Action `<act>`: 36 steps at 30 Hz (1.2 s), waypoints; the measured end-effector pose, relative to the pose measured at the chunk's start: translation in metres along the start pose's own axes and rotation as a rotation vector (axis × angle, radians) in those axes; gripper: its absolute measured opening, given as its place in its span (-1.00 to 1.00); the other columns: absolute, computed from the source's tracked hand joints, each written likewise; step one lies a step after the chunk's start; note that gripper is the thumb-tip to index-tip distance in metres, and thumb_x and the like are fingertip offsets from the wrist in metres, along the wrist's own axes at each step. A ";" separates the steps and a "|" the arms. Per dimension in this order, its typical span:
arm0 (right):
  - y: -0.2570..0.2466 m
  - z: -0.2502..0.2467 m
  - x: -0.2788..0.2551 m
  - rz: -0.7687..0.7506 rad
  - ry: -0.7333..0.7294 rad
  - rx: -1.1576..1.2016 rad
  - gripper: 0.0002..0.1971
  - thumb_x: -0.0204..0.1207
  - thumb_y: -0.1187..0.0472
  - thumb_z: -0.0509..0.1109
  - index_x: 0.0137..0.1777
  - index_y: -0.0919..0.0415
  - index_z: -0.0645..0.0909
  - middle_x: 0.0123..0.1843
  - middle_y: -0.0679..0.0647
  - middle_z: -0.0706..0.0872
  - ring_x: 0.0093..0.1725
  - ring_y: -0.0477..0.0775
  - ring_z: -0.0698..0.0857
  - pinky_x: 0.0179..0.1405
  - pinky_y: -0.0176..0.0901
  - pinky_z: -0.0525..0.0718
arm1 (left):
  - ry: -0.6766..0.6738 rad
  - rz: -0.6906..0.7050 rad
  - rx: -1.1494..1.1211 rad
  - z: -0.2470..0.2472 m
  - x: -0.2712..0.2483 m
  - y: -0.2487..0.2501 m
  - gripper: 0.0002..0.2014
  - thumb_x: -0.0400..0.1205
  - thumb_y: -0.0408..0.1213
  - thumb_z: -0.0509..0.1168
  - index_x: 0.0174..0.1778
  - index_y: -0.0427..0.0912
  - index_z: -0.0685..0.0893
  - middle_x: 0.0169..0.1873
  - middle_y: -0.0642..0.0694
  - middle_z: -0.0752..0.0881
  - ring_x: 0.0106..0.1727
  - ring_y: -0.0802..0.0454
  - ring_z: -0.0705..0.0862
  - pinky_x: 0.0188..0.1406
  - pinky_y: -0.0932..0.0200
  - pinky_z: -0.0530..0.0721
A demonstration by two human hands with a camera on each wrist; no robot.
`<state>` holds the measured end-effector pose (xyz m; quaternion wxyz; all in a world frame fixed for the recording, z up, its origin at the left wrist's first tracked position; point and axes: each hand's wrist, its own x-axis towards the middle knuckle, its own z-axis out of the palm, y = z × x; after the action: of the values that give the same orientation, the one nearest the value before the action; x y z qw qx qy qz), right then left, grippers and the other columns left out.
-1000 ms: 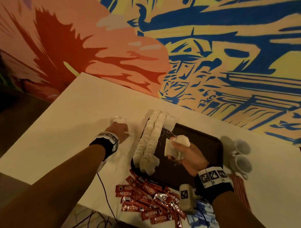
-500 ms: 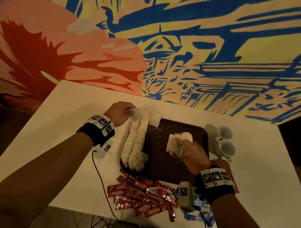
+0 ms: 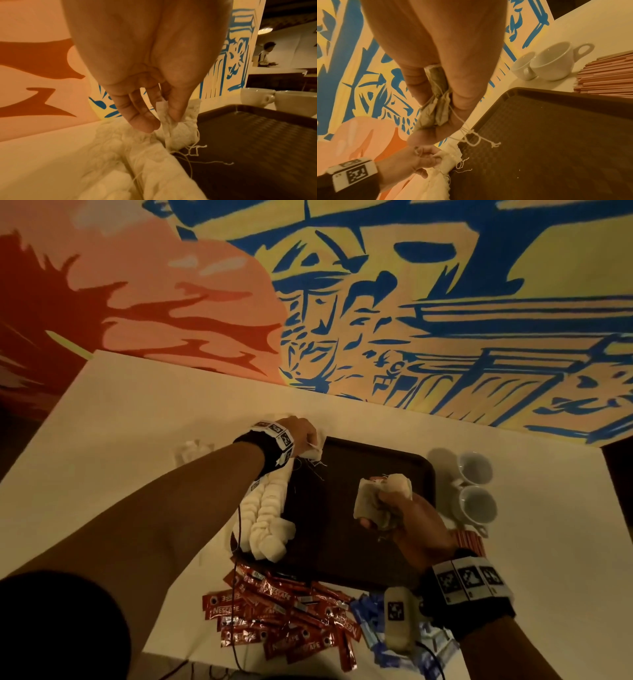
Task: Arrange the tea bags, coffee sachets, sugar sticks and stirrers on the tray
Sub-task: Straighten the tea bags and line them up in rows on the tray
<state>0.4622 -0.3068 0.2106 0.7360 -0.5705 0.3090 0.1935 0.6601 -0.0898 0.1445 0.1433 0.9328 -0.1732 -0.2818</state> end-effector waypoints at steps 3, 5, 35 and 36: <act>-0.002 -0.004 0.010 0.024 -0.026 -0.018 -0.71 0.72 0.17 0.33 0.40 0.16 0.58 0.27 0.34 0.74 0.17 0.41 0.79 0.18 0.23 0.64 | -0.022 -0.029 0.043 0.007 0.014 -0.005 -0.92 0.65 -0.15 0.35 -0.06 0.16 0.72 0.16 0.00 0.76 0.13 -0.11 0.71 0.03 0.16 0.59; -0.004 -0.004 0.014 0.041 -0.072 0.014 -0.72 0.74 0.20 0.30 0.40 0.18 0.59 0.26 0.34 0.74 0.08 0.35 0.81 0.09 0.14 0.73 | -0.021 -0.045 0.054 0.009 0.023 -0.010 -0.91 0.66 -0.15 0.32 -0.02 0.13 0.72 0.18 -0.04 0.74 0.16 -0.15 0.70 0.11 0.10 0.63; -0.029 0.058 -0.035 -0.281 -0.128 0.181 -0.73 0.59 0.36 0.49 0.28 0.36 0.67 0.00 0.25 0.81 -0.16 0.18 0.77 -0.37 -0.12 0.73 | 0.324 0.174 -0.633 -0.032 -0.135 0.041 -0.86 0.71 -0.11 0.36 0.11 0.02 0.78 0.05 0.15 0.77 0.01 0.26 0.70 -0.02 0.30 0.63; -0.031 0.059 -0.040 -0.293 -0.127 0.168 -0.72 0.58 0.35 0.50 0.28 0.36 0.68 -0.01 0.24 0.82 -0.17 0.17 0.78 -0.39 -0.13 0.71 | 0.326 0.186 -0.653 -0.037 -0.149 0.046 -0.85 0.72 -0.11 0.34 0.11 0.02 0.78 0.05 0.16 0.78 0.02 0.27 0.71 0.01 0.27 0.65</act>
<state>0.4665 -0.2557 0.2691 0.8194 -0.5327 0.1903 0.0934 0.5542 -0.0646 0.2616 0.4839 0.8508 -0.1331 -0.1559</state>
